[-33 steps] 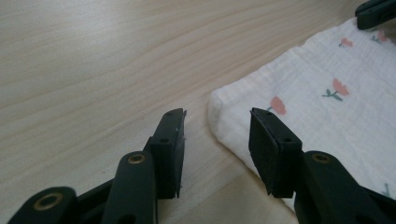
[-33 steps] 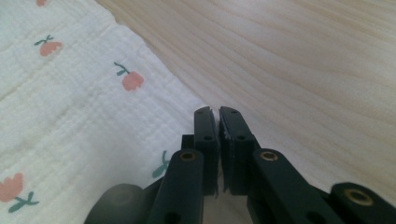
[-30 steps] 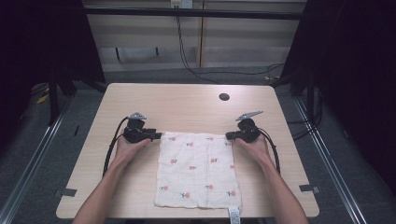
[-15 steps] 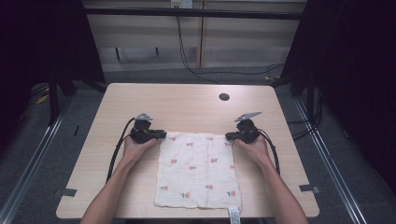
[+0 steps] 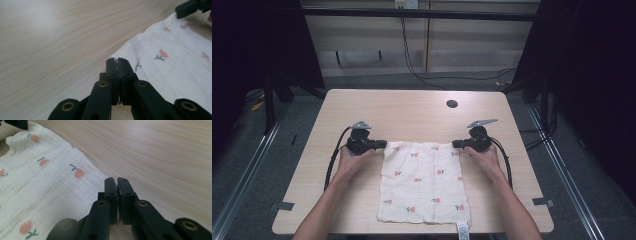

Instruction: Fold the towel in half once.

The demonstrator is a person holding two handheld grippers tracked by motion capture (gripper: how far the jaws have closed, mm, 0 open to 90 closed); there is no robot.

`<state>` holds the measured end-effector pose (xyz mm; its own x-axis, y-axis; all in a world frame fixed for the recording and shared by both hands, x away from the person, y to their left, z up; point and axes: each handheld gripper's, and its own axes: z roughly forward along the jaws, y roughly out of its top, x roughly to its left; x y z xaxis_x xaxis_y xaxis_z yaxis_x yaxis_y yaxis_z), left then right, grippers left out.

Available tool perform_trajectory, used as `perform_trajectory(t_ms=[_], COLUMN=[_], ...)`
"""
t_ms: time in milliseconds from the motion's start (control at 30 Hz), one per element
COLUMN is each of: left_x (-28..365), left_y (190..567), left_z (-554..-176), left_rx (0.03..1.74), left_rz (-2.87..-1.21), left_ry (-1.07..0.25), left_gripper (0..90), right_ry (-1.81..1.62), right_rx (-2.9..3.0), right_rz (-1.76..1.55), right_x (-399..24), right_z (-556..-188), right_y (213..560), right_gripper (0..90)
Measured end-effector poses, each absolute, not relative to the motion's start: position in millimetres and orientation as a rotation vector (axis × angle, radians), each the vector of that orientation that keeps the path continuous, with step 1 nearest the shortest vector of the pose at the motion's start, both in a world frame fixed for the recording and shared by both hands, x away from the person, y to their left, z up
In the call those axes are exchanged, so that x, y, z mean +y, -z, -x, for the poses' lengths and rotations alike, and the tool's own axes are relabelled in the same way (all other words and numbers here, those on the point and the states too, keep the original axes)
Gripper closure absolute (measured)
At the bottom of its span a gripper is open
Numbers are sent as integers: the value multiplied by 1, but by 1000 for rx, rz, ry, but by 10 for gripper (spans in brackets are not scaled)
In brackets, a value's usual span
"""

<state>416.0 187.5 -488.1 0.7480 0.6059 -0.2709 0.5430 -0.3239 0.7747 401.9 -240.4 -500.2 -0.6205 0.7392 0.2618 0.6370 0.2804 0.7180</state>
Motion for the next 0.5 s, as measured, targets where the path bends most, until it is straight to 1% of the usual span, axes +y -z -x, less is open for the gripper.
perform_trajectory(t_ms=[333, 500], left_x=[190, 196], left_y=[474, 470], left_z=[-414, -414], left_rx=[834, 835], left_rz=[-1949, -1964], left_ry=[-82, -93], left_gripper=[885, 884], right_ry=[-1355, -1364], right_rx=[2360, 2364], right_rz=[-1291, -1270], right_x=[-244, -245], right_z=[-398, -397], right_y=[484, 483], right_gripper=[865, 865])
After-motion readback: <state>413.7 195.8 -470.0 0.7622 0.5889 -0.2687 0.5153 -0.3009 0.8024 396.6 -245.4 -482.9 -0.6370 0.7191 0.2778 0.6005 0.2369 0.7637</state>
